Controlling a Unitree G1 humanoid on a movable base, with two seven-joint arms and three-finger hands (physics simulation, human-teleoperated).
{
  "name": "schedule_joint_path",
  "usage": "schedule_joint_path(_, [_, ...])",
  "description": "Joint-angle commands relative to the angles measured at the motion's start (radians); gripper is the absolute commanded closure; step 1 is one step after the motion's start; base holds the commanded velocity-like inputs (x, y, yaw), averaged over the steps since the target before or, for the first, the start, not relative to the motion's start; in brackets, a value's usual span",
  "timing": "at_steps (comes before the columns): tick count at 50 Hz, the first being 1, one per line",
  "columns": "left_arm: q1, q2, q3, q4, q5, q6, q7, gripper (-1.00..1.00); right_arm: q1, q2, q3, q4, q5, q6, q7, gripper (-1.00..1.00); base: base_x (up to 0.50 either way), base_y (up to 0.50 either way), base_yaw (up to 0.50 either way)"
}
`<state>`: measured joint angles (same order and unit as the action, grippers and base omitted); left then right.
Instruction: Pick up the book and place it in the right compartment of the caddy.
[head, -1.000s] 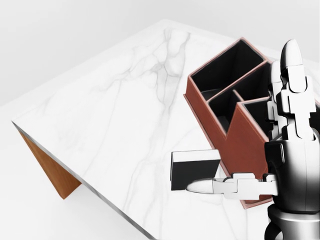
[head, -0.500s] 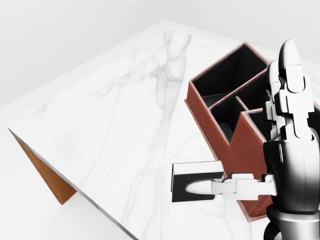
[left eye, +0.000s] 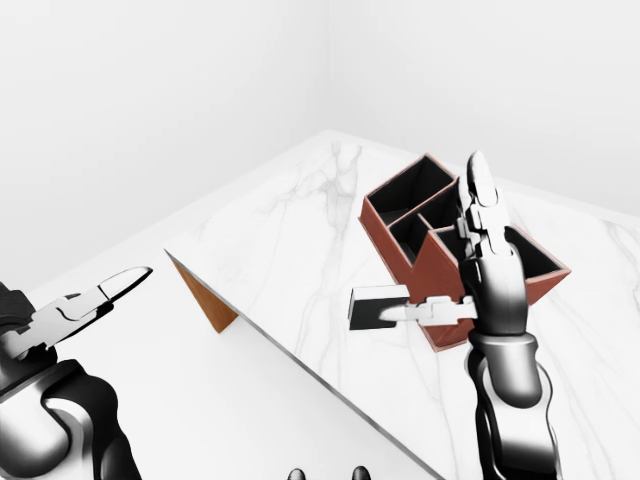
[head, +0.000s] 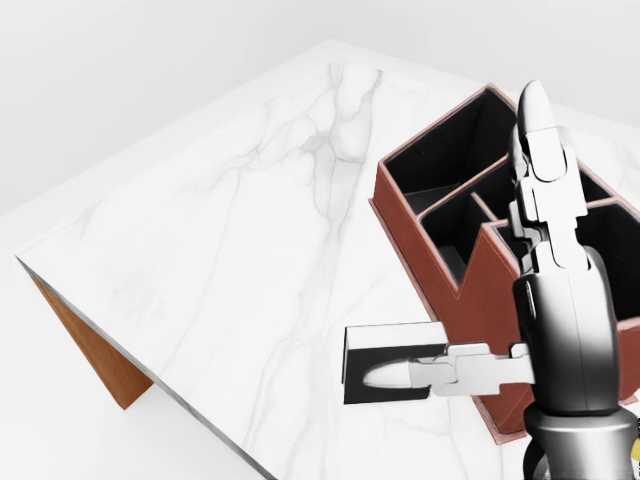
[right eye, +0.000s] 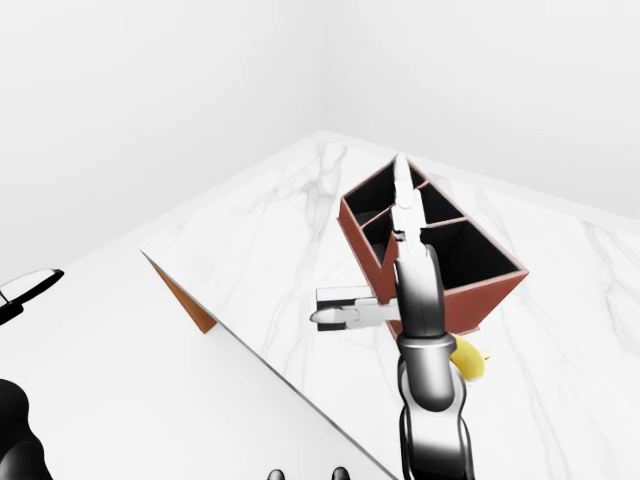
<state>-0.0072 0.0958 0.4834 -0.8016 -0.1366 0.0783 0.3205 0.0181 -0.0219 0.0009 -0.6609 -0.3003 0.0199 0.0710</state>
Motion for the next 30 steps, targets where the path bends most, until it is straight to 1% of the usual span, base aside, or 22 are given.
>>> schedule_joint_path(1, [-0.001, 0.0, -0.001, -0.002, 0.002, 0.003, 0.001, -1.0, -0.035, -0.009, 0.007, 0.024, -0.063, 0.046, 0.04, -1.0, 0.0, 0.0, 0.0])
schedule_joint_path(5, [0.0, -0.001, -0.002, 0.002, 0.002, -0.001, 0.0, -1.0, -0.038, -0.011, 0.023, 0.037, -0.106, 0.049, 0.062, -1.0, 0.0, 0.0, 0.0])
schedule_joint_path(8, [0.0, -0.001, -0.002, 0.001, 0.002, -0.001, 0.0, -1.0, -0.045, -0.013, 0.03, 0.062, -0.141, 0.043, 0.073, -1.0, 0.0, 0.0, 0.0])
schedule_joint_path(10, [0.0, 0.0, 0.0, -0.002, 0.0, 0.003, 0.001, -1.0, -0.053, -0.012, 0.038, 0.071, -0.161, 0.055, 0.088, -1.0, 0.0, 0.0, 0.0])
schedule_joint_path(12, [0.0, -0.001, -0.001, -0.003, 0.0, 0.004, 0.001, -1.0, -0.056, -0.012, 0.041, 0.08, -0.179, 0.054, 0.093, -1.0, 0.0, 0.0, 0.0])
schedule_joint_path(13, [0.0, -0.001, -0.001, -0.002, 0.0, 0.003, 0.0, -1.0, -0.058, -0.013, 0.043, 0.085, -0.185, 0.051, 0.099, -1.0, 0.0, 0.0, 0.0])
schedule_joint_path(17, [0.0, -0.001, 0.0, 0.007, 0.0, -0.006, -0.001, -1.0, -0.063, -0.01, 0.048, 0.074, -0.211, 0.067, 0.128, -1.0, 0.0, 0.0, 0.0])
schedule_joint_path(23, [0.001, 0.0, 0.0, 0.013, -0.002, -0.011, -0.003, -1.0, -0.049, -0.011, 0.063, 0.064, -0.239, 0.067, 0.171, -1.0, 0.0, 0.0, 0.0])
schedule_joint_path(30, [0.001, 0.0, 0.0, 0.011, -0.001, -0.009, -0.003, -1.0, -0.046, -0.011, 0.072, 0.076, -0.281, 0.067, 0.198, -1.0, 0.0, 0.0, 0.0])
